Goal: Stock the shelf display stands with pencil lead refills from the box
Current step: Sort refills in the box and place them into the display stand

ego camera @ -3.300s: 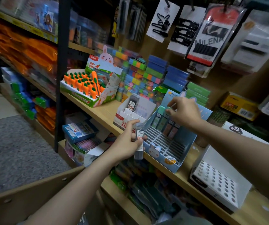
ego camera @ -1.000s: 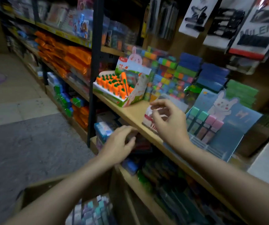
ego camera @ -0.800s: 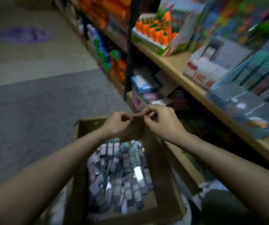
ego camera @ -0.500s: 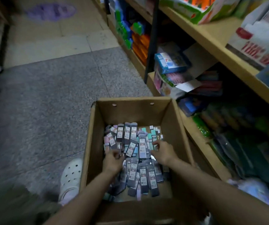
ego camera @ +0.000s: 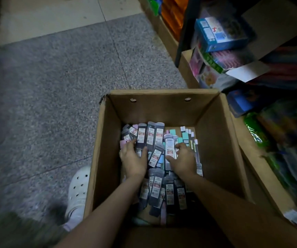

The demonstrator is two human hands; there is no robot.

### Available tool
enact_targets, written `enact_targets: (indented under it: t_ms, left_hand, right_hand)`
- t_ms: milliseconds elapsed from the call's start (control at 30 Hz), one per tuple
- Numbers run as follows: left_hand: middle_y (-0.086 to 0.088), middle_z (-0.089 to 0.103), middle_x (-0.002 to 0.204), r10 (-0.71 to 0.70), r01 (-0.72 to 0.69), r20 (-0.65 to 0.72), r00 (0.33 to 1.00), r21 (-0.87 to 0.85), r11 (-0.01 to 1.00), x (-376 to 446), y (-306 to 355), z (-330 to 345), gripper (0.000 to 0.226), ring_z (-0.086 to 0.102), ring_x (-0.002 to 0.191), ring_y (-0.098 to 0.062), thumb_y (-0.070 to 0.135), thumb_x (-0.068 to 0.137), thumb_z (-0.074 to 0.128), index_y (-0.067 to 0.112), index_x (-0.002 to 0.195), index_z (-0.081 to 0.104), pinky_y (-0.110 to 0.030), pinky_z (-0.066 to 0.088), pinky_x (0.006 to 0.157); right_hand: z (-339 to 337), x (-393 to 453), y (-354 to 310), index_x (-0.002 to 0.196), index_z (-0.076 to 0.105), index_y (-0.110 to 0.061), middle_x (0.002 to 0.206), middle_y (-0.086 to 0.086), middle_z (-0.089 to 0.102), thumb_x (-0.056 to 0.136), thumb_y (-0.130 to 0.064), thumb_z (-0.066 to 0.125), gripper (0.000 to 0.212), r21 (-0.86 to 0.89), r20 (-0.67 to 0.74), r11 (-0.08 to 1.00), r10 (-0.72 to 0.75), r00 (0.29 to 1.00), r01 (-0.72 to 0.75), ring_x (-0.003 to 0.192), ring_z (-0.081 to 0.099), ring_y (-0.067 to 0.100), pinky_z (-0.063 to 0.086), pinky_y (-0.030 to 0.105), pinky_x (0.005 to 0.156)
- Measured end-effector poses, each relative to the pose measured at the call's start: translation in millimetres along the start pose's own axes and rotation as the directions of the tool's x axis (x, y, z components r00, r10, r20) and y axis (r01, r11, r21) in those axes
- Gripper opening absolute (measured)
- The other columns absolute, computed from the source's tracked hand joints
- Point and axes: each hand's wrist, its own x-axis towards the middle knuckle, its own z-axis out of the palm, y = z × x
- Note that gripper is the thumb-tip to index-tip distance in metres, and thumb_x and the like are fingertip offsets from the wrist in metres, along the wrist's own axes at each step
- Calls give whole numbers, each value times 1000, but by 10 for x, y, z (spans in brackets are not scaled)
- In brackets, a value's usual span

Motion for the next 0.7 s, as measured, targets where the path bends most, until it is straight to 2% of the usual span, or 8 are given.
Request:
enact_targets:
  t_ms: [100, 233, 367, 433, 467, 567, 633, 700]
  left_hand:
    - [-11, 54, 132, 16, -16, -2, 1000, 44, 999, 173, 127, 94, 41, 43, 127, -26, 21, 93, 62, 8, 131, 55, -31, 30, 107]
    - [-18, 53, 130, -141, 140, 10, 990, 35, 989, 360, 236, 170, 37, 49, 122, -34, 15, 91, 63, 4, 125, 52, -38, 38, 102]
    - [-17, 63, 122, -249, 251, 85, 965, -8, 968, 319, 261, 173, 32, 57, 115, -34, 9, 92, 60, 4, 123, 53, -33, 43, 90]
    - [-15, 66, 116, -272, 279, 99, 957, -61, 958, 185, 249, 123, 26, 60, 107, -32, 6, 91, 58, 6, 117, 57, -29, 43, 82]
    - [-14, 67, 114, -285, 297, 108, 952, -113, 948, 95, 231, 89, 23, 61, 102, -30, 5, 91, 57, 7, 114, 58, -28, 43, 81]
    - [-12, 69, 106, -291, 349, 210, 933, -342, 872, -225, 165, 13, 16, 65, 90, -23, 5, 95, 54, 10, 109, 55, -35, 52, 87]
    - [-10, 70, 103, -298, 409, 299, 906, -446, 796, -416, 155, -25, 14, 66, 92, -23, 6, 96, 53, 13, 108, 54, -40, 54, 87]
    - [-11, 68, 107, -304, 495, 413, 859, -514, 700, -528, 177, -73, 17, 66, 90, -22, 5, 96, 54, 10, 112, 55, -31, 56, 69]
  right_hand:
    - [-39, 36, 58, 115, 56, -19, 115, 5, 62, 83, -25, 76, 38, 34, -2, 999, 27, 1000, -27, 101, 60, 22, 50, 30, 80]
    - [-79, 27, 152, 93, 52, -20, 94, 6, 65, 83, -19, 77, 27, 127, 28, 985, 118, 993, -121, 91, 61, 21, 50, 30, 74]
    - [-103, -49, 234, 85, 51, -19, 73, -5, 57, 83, -14, 76, 25, 246, 33, 952, 178, 984, -180, 83, 61, 19, 51, 30, 74]
    - [-154, -106, 245, 96, 55, -16, 77, -6, 60, 83, -13, 75, 24, 331, 76, 925, 172, 982, -188, 87, 63, 19, 55, 34, 79]
    - [-187, -145, 230, 106, 56, -14, 80, -4, 63, 83, -11, 75, 30, 406, 114, 893, 160, 981, -193, 88, 64, 19, 56, 36, 80]
    - [-259, -257, 143, 128, 51, -16, 80, -2, 67, 83, -3, 73, 52, 563, 178, 816, 35, 983, -131, 78, 66, 14, 57, 30, 66]
    - [-292, -349, 79, 133, 49, -18, 76, -4, 69, 83, 0, 73, 58, 619, 194, 781, -49, 980, -83, 71, 68, 8, 54, 22, 56]
    - [-309, -445, 43, 138, 46, -17, 68, -6, 69, 83, 4, 71, 64, 678, 197, 733, -116, 973, -50, 62, 67, 2, 51, 17, 52]
